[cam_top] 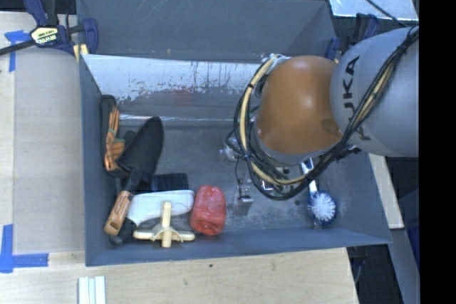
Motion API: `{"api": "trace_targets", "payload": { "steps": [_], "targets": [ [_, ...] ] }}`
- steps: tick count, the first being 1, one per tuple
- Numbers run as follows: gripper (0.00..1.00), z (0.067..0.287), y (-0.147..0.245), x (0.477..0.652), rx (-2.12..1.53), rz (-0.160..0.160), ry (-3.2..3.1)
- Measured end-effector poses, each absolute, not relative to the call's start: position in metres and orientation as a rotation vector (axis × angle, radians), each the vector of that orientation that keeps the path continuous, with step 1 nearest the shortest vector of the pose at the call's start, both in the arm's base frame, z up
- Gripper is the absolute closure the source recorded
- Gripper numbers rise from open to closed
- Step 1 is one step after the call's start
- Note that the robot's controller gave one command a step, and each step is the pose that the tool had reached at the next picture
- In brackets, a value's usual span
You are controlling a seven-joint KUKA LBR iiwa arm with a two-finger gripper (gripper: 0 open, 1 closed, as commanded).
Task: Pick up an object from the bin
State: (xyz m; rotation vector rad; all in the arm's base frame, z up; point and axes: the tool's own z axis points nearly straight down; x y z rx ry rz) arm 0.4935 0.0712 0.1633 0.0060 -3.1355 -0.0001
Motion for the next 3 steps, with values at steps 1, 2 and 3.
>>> {"api": "trace_targets", "payload": {
  "steps": [1,2,3],
  "targets": [
    [0.00,0.168,0.071,0.495,-0.001,-0.001,-3.144],
    [0.00,0.125,0.148,0.520,0.650,-0.006,-3.078],
    [0.00,0.116,0.174,0.507,0.075,-0.002,-3.143]
  ]
}}
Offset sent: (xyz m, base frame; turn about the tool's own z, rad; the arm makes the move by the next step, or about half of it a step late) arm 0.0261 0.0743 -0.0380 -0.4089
